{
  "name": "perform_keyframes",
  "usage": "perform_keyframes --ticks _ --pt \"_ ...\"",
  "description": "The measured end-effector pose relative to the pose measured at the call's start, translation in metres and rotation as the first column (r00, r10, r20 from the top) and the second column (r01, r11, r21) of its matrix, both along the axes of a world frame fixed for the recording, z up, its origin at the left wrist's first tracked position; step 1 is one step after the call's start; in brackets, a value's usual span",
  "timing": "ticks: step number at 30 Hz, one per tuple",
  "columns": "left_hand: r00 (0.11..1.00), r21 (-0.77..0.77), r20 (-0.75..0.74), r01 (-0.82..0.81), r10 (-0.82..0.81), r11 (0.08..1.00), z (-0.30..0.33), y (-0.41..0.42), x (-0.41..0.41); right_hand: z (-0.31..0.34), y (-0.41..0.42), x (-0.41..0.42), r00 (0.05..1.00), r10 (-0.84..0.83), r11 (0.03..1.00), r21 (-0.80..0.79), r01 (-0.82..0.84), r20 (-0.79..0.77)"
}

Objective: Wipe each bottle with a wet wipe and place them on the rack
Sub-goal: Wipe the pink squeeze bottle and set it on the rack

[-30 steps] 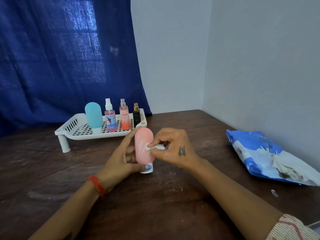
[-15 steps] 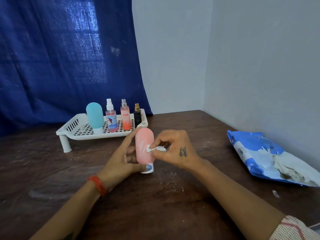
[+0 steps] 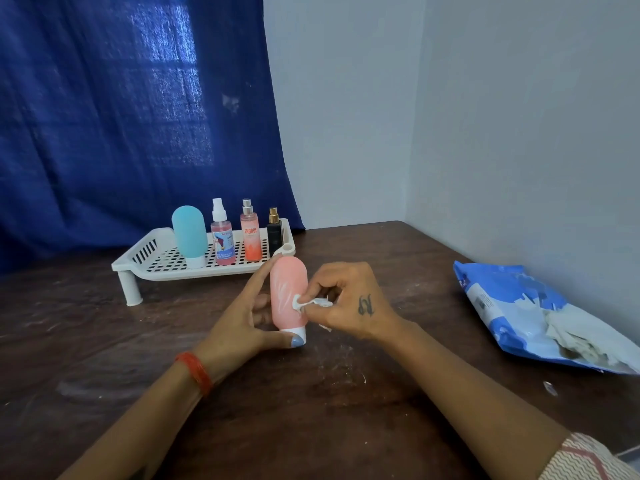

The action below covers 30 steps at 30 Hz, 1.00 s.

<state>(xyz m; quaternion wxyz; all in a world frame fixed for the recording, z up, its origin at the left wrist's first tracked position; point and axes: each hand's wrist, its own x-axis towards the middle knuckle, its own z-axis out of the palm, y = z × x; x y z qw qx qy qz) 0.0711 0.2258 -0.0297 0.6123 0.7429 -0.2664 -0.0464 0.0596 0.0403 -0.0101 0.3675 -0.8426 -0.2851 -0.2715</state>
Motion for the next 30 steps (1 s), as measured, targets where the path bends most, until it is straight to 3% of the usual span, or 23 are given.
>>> perform_keyframes --ticks 4,8,15,19,24,30 --pt "1.0 0.005 -0.01 -0.014 0.014 1.0 0.0012 -0.0011 -0.0006 -0.0008 -0.003 0.0011 0.996 -0.068 0.997 -0.041 0.066 -0.054" --pt "1.0 0.007 -0.015 -0.013 0.013 1.0 0.0003 -0.0006 0.0002 -0.0046 -0.002 0.0024 0.991 -0.13 0.991 -0.023 0.13 0.036" --pt "1.0 -0.008 -0.005 0.008 -0.008 1.0 -0.0022 0.0012 0.0007 -0.0014 0.0028 -0.0012 1.0 0.024 0.999 -0.049 -0.023 0.016" --pt "1.0 -0.005 -0.002 0.011 -0.011 1.0 -0.0023 0.0007 0.0016 -0.0013 -0.0025 0.0009 0.998 -0.043 0.996 -0.076 0.04 -0.041" --pt "1.0 -0.006 -0.019 -0.012 0.012 1.0 -0.0022 0.0015 0.0025 -0.0062 -0.0018 0.0034 0.996 -0.088 0.995 -0.048 0.09 0.034" --pt "0.999 -0.015 -0.034 0.011 -0.011 1.0 -0.0025 0.0033 0.0022 -0.0021 0.0045 -0.0019 0.998 0.063 0.997 -0.056 -0.061 0.026"
